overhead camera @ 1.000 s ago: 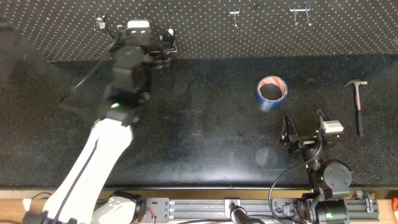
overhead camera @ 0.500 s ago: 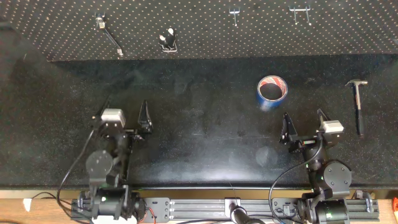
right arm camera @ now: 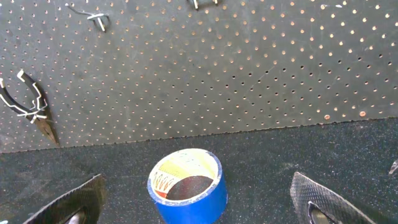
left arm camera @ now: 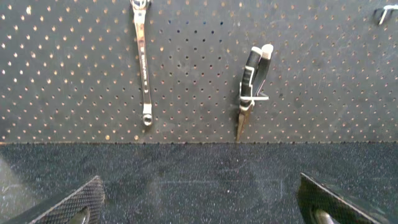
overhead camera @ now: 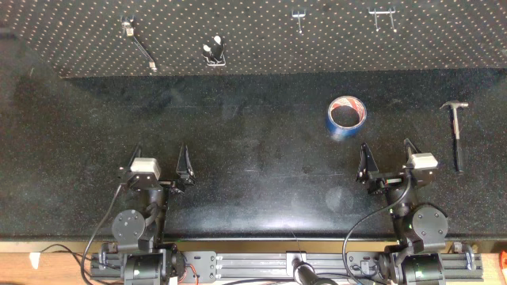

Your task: Place Tools Onto Pegboard

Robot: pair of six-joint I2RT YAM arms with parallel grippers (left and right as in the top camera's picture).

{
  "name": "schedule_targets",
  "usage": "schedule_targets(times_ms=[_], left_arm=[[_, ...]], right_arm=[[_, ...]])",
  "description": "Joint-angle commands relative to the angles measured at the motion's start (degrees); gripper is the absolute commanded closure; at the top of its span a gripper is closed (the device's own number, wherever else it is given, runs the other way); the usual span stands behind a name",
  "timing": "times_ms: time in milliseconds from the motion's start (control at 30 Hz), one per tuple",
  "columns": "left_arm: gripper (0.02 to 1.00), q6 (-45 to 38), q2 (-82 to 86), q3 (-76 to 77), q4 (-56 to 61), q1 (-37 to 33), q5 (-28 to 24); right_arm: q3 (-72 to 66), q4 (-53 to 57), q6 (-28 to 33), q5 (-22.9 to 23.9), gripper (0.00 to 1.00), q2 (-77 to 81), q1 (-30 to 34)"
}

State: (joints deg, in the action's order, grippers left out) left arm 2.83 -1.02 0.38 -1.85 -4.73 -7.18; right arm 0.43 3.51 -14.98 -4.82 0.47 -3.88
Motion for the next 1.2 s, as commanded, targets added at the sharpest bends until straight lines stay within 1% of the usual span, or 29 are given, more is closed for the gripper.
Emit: schedule_targets(times_ms=[33, 167, 300, 1200], left_arm=[[0.025, -0.11, 0.74, -0.07, -0.76, -0.13, -1.09], [0.023, -0.09, 0.74, -0.07, -0.72, -0.13, -1.11], [0.023, -0.11, 0.76, -0.07, -1.03, -0.13, -2.56], [0.023, -0.13, 0.81, -0.07, -1.97, -0.13, -2.51]], right_arm=[[-0.20, 0.20, -0.85, -0.74, 0.025, -0.42, -0.33], [-0.20, 0.20, -0.85, -0.74, 0.025, -0.42, -0.33], [-0.20, 0.20, -0.85, -0.74, 0.025, -0.39, -0.33], [-0.20, 0.20, -0.85, -0.74, 0.025, -0.42, -0.33]])
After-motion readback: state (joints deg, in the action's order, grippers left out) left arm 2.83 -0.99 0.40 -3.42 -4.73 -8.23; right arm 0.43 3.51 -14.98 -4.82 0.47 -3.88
